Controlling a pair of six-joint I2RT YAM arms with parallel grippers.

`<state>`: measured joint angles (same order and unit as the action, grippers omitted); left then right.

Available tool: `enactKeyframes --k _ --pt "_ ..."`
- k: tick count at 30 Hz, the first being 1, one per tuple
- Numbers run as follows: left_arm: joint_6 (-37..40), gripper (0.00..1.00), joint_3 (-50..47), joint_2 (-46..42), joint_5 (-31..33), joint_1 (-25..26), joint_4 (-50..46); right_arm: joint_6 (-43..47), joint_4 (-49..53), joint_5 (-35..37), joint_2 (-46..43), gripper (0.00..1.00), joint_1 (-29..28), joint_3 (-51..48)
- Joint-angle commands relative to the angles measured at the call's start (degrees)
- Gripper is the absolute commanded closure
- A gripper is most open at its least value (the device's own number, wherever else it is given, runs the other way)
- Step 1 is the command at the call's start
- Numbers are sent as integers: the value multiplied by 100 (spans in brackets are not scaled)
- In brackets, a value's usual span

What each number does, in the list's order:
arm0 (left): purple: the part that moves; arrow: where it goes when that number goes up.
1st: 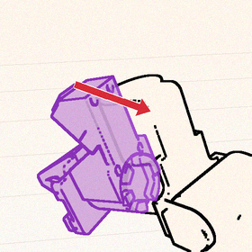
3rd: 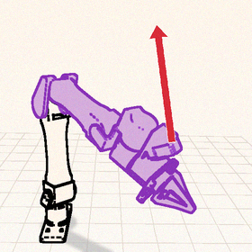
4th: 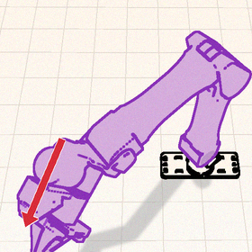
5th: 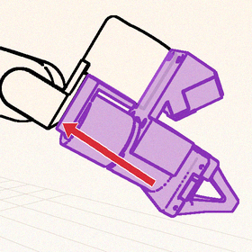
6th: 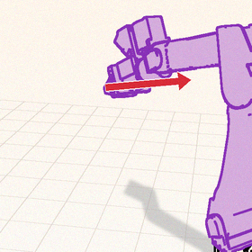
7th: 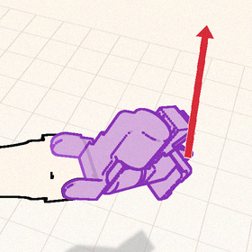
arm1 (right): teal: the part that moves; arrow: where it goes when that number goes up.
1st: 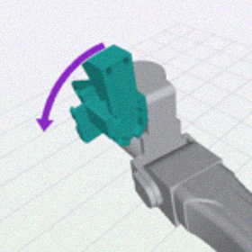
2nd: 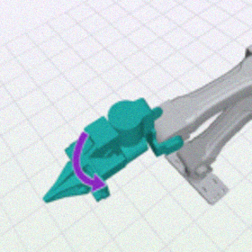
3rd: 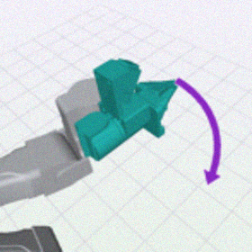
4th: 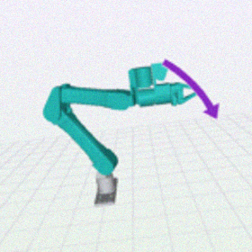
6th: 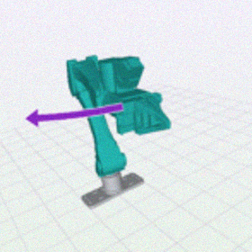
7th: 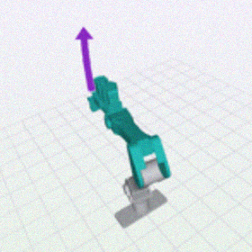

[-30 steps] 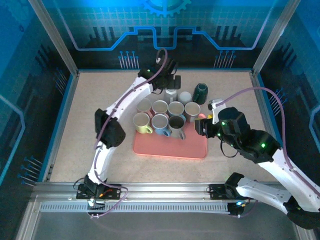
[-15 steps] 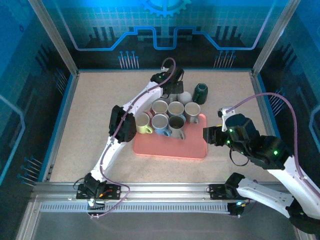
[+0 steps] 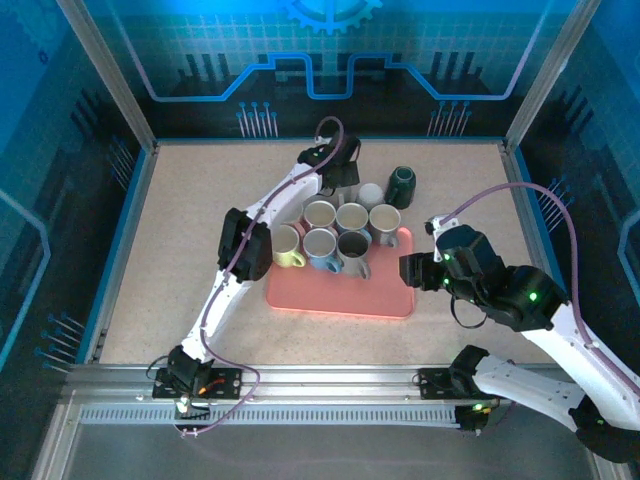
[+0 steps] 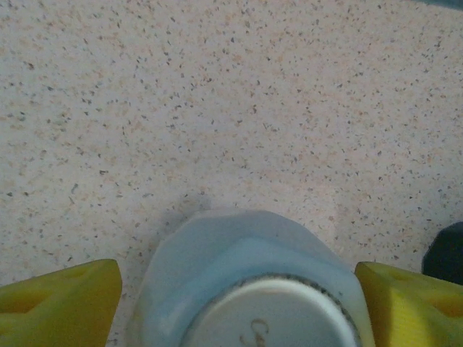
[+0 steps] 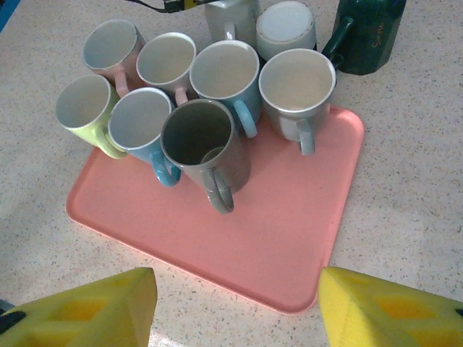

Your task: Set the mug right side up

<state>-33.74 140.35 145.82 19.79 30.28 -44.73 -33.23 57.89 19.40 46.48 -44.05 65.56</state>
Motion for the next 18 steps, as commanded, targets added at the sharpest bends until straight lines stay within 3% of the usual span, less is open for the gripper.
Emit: enactKeyframes --k 1,7,15,18 --pt "-141 12 -80 157 -200 -53 -27 -113 -71 -5 -48 38 67 -43" --pt "-181 10 -122 191 -291 -123 42 -131 -65 -6 -93 40 65 -96" --pt "-174 43 -95 -60 -369 -317 268 -100 -32 -7 -130 42 59 14" --pt "-153 50 5 -277 -363 -348 358 -63 -54 -11 -171 42 63 60"
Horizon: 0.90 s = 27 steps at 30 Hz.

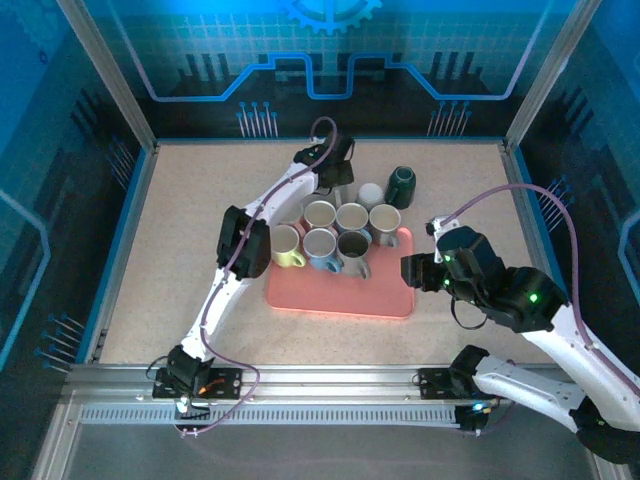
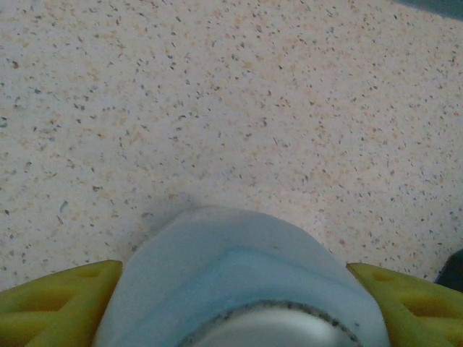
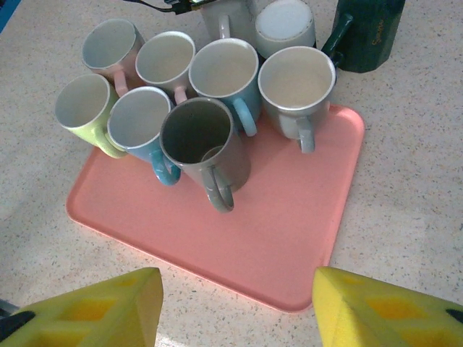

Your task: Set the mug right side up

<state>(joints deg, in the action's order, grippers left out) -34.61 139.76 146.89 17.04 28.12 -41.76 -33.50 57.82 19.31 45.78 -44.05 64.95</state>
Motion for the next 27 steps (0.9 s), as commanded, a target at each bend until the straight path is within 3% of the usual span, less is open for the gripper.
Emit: enactKeyframes --k 1,9,12,15,19,21,24,27 --pt "-48 51 64 -480 -90 -131 92 -11 -58 -20 -108 42 62 147" --pt "-134 52 -121 -1876 -190 -262 282 323 -315 -195 -17 41 62 533" --pt "-183 53 -266 -2526 -363 -328 400 115 -407 134 99 41 58 738" --pt "-300 55 -433 -3141 -684 -398 510 459 -649 -91 209 41 64 966" --pt "-825 52 -1002 -4099 -1858 -624 838 855 -1101 -1180 464 41 110 1262" --pt "-1087 51 -1789 -4744 -2516 -721 1462 692 -1330 -1727 631 41 198 1366" --pt "-1574 51 -3399 -5806 -3187 -796 3050 68 -2130 -2860 747 39 600 1210" --pt "-2205 51 -4559 -6606 -3690 -830 4399 -1059 -3635 -4256 837 35 1168 758"
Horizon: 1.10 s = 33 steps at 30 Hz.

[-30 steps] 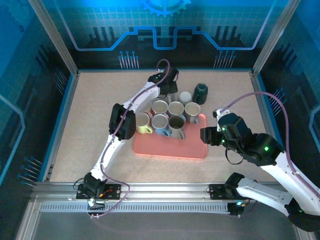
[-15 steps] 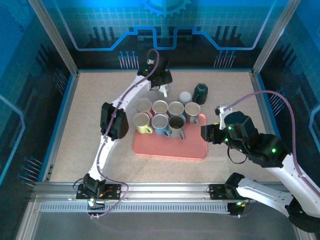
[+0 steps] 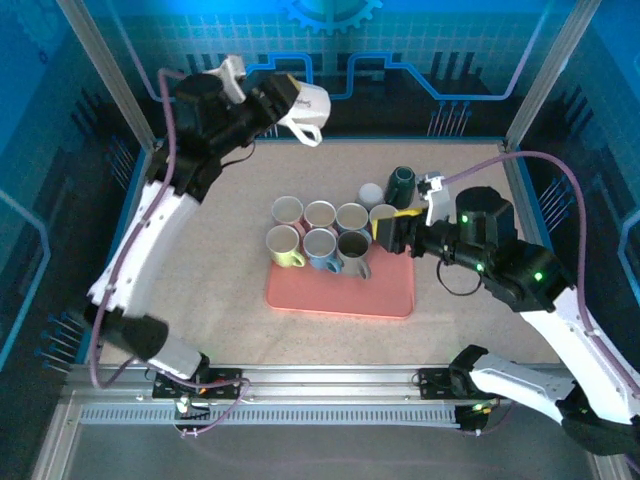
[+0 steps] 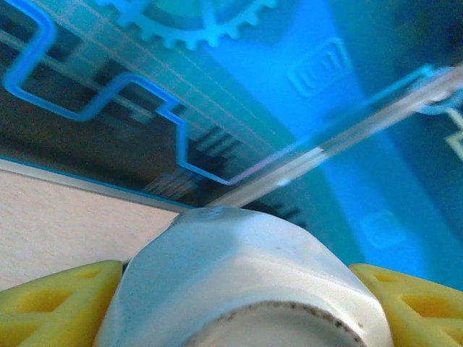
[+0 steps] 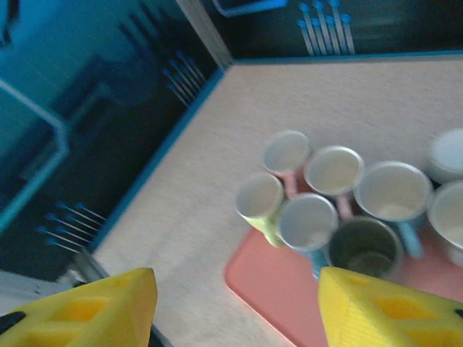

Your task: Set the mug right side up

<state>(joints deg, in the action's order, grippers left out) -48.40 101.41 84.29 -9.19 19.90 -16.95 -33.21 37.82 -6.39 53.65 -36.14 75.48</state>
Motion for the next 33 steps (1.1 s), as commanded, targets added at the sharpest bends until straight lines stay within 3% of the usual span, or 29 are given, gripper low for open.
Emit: enactKeyframes --k 1,6,9,18,24,30,33 --pt "-975 51 -966 -521 -1280 -13 2230 -1506 -2183 -2050 109 32 508 -456" --pt "-1342 52 -1848 -1263 -1547 -4 2961 -3878 -5733 -3249 855 26 633 -1054" --pt "-1313 52 -2108 -1556 -1507 -4 3106 -4338 -6637 -3382 1173 24 582 -1060" --pt "-1498 55 -2356 -1791 -1592 5 3272 -4546 -6907 -3206 1682 27 470 -860" --pt "-1525 57 -2507 -1878 -1652 5 3336 -4379 -6525 -3069 1820 30 271 -721" --pt "-1818 58 -2777 -1919 -1651 55 3624 -5095 -7517 -2926 2127 49 191 -765" --pt "-1755 59 -2860 -1957 -1663 156 3596 -5323 -7718 -2994 2302 64 162 -636"
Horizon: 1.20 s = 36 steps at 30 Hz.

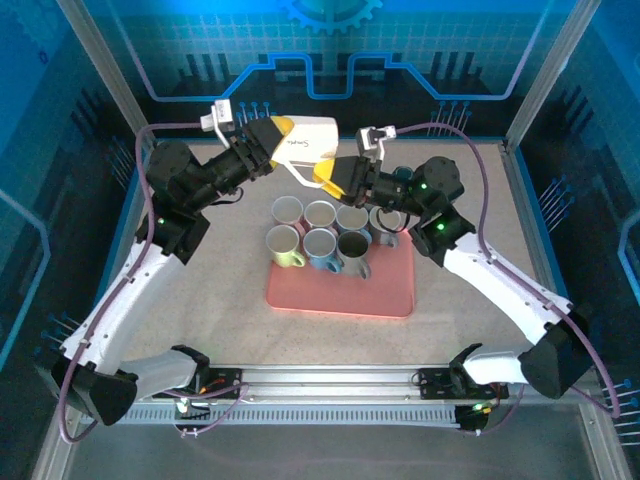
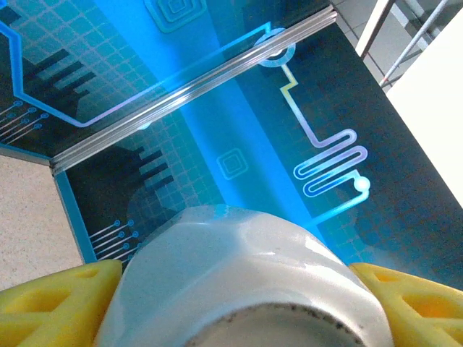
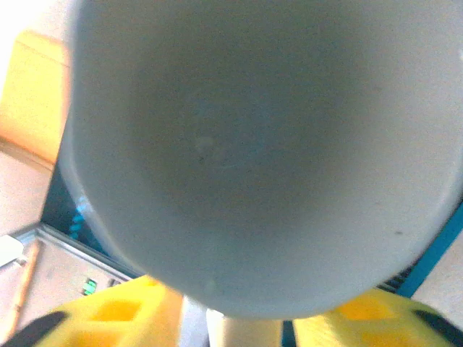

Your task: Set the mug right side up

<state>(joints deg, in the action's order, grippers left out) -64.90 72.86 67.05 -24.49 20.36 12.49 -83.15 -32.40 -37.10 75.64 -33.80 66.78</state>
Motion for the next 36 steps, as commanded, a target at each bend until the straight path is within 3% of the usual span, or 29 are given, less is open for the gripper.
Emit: enactKeyframes --k 1,3,6,9,12,15,18,21,23,26,36 --pt "-84 59 -25 -237 -141 145 612 -306 -631 65 120 72 -82 288" --pt "-4 57 -53 -261 -176 200 537 -147 -377 71 65 86 -75 325" --pt "130 39 -120 -366 -183 237 217 361 369 108 -224 100 19 318" --pt "251 2 -295 -577 -125 245 -157 996 1317 232 -709 100 172 215" --pt "472 1 -352 -844 160 219 -1201 1996 2940 429 -1287 100 328 192" --pt "766 1 -437 -1195 592 171 -2227 3672 5607 1169 -1745 100 305 548" --pt "1015 1 -633 -1531 845 161 -2827 5112 8067 2718 -1917 100 34 1047" --pt "1394 1 -679 -1670 866 161 -3442 5707 9498 4410 -2079 100 -252 1162" --pt "1538 1 -748 -1758 883 155 -3636 5765 9994 5147 -2211 100 -308 1018" --pt "1722 1 -756 -1771 999 156 -3805 5720 10352 5662 -2311 100 -308 715" --pt "1946 1 -803 -1725 1058 157 -3886 5877 9591 5750 -2125 100 -351 -554"
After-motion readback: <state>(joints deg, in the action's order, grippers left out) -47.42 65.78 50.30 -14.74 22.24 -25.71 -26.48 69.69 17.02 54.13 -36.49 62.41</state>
